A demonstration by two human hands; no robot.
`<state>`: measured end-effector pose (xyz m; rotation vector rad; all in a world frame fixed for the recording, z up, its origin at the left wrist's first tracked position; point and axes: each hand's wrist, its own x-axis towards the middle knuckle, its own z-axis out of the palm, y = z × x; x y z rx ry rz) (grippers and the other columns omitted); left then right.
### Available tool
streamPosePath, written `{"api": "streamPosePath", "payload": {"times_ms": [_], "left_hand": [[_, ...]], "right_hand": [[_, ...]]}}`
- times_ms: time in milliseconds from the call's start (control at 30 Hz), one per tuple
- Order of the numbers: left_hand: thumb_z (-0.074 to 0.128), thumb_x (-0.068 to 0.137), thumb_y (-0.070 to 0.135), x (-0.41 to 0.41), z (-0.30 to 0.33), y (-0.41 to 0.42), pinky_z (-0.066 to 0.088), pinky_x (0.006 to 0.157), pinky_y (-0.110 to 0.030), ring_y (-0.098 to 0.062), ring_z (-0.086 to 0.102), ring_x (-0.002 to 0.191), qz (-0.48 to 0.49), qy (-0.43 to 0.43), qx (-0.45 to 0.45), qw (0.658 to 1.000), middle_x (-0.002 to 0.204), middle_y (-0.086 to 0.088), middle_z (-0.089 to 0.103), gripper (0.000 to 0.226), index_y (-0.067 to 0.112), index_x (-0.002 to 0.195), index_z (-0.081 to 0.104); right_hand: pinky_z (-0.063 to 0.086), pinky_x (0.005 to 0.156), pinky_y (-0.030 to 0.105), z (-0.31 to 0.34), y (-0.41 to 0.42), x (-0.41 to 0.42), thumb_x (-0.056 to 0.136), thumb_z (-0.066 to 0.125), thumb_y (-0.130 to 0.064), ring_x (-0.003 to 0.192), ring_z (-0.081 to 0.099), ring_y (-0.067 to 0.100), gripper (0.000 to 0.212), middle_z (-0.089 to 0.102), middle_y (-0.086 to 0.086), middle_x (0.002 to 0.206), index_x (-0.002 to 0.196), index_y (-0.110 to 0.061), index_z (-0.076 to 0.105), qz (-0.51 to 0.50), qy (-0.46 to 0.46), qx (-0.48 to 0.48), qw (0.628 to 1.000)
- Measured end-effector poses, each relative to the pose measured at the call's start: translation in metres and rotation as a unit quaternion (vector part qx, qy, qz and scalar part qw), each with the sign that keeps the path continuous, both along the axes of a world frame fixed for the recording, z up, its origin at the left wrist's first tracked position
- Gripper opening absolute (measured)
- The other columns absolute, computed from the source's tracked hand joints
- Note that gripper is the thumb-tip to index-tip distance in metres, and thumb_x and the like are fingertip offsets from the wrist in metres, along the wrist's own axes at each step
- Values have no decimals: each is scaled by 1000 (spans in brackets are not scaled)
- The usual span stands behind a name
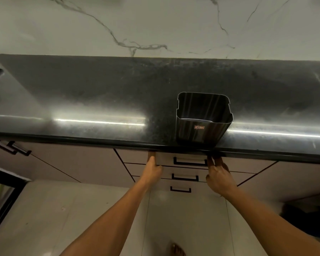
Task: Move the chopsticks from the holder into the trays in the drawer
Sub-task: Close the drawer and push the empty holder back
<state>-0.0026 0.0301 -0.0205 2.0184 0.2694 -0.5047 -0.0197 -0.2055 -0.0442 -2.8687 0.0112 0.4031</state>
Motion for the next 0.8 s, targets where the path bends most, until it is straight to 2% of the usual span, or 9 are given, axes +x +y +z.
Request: {"api": "streamPosePath", "payload": {"times_ms": [100, 167, 233, 333, 433, 533, 633, 733, 800], "left_hand": [[47, 92, 3, -1, 7, 3, 42, 72, -22, -12, 47, 95, 1, -34, 29, 999, 133, -14, 47, 48, 4, 138, 35], [49, 91, 7, -4, 11, 3, 40, 84, -23, -15, 50, 104, 4, -72, 62, 995, 137, -11, 46, 53, 7, 142, 35], [51, 90, 9, -9, 16, 3, 41, 93, -25, -20, 52, 117, 16, -118, 92, 989, 136, -9, 48, 49, 9, 139, 44], [54, 89, 9, -16, 28, 6, 45, 89, -25, -20, 57, 108, 31, -199, 122, 972, 119, -7, 60, 32, 8, 121, 60], [54, 91, 14, -18, 45, 10, 48, 87, -25, -16, 58, 106, 41, -249, 126, 959, 116, -2, 61, 29, 11, 119, 61], [52, 93, 23, -18, 65, 13, 44, 93, -22, -13, 52, 117, 35, -307, 146, 940, 126, 1, 56, 36, 15, 128, 54], [52, 93, 28, -21, 95, 15, 42, 106, -31, -14, 41, 130, 32, -355, 167, 919, 140, 0, 45, 48, 16, 138, 43], [51, 94, 30, -20, 128, 18, 37, 111, -36, -18, 34, 137, 25, -407, 187, 894, 147, -4, 39, 53, 15, 142, 36], [50, 94, 31, -19, 153, 21, 34, 113, -35, -20, 33, 139, 19, -446, 200, 872, 149, -7, 37, 55, 12, 143, 35]], "right_hand": [[34, 111, 39, 2, 1, 1, 90, 51, -24, 132, 40, 31, 74, 13, 18, 156, 151, -10, 12, 2, -8, -2, 1000], [38, 109, 38, 7, 5, 0, 90, 50, -27, 131, 41, 30, 72, 20, 16, 154, 150, -11, 14, 6, -22, 1, 1000], [40, 107, 39, 14, 9, -3, 92, 50, -27, 131, 40, 30, 68, 28, 14, 151, 150, -12, 17, 1, -36, 18, 999], [39, 109, 37, 24, 15, -11, 92, 50, -21, 133, 37, 25, 66, 31, 10, 148, 149, -15, 19, -12, -52, 52, 997], [40, 107, 33, 35, 19, -21, 92, 51, -19, 130, 38, 23, 61, 35, 7, 143, 147, -15, 26, -24, -84, 92, 992], [46, 93, 27, 56, 22, -30, 91, 55, -26, 117, 50, 19, 46, 50, 3, 126, 135, -15, 45, -17, -170, 80, 982], [51, 72, 20, 91, 29, -38, 87, 61, -30, 93, 60, 14, 36, 63, 2, 104, 118, -12, 59, -21, -276, 54, 959], [49, 58, 19, 132, 39, -43, 84, 64, -30, 78, 60, 13, 26, 65, 0, 89, 104, -13, 64, -17, -358, 53, 932], [48, 56, 20, 162, 43, -45, 85, 59, -33, 75, 58, 13, 24, 63, -2, 86, 99, -14, 63, -8, -406, 49, 913]]}}
